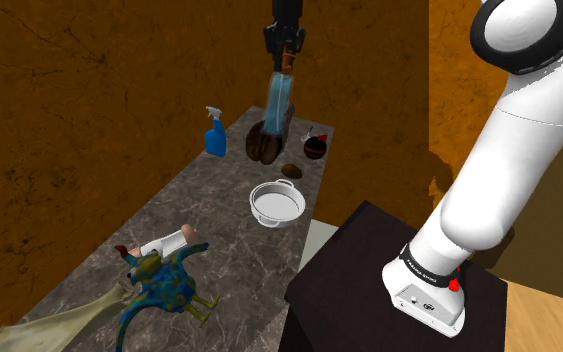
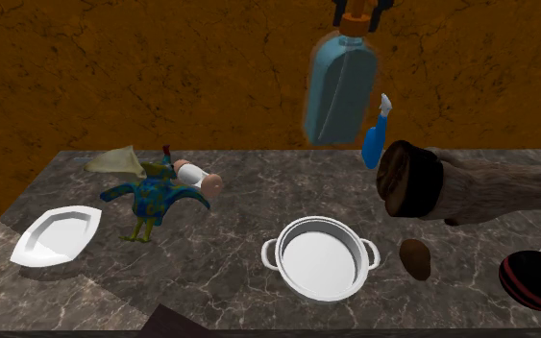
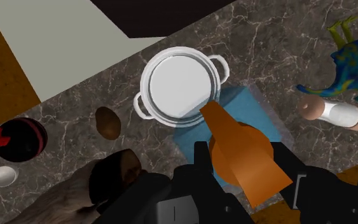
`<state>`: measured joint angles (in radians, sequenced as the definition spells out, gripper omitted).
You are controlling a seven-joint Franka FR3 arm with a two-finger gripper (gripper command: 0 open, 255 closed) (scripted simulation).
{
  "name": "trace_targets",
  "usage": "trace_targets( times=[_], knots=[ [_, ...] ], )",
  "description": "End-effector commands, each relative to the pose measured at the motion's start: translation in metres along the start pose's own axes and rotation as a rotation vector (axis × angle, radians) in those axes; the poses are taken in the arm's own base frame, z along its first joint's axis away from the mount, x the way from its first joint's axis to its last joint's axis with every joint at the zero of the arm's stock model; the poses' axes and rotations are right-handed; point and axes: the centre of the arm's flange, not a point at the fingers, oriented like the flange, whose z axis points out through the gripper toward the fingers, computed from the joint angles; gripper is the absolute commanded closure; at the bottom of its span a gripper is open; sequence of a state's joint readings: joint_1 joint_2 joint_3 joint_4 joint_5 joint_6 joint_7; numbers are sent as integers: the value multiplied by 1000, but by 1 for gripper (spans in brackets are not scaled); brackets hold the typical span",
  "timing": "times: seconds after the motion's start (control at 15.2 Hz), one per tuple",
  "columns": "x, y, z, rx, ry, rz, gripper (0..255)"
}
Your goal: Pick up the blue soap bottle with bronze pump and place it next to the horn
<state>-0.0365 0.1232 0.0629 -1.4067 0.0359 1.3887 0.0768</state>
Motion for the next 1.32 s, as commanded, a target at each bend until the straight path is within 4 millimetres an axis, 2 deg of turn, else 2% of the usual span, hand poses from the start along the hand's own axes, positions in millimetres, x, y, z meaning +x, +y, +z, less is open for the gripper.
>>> trace_targets(
  times=[0.0, 1.25],
  knots=[
    [0, 24, -1, 0, 0, -1, 255],
    [8, 274, -11, 0, 0, -1, 255]
  ],
)
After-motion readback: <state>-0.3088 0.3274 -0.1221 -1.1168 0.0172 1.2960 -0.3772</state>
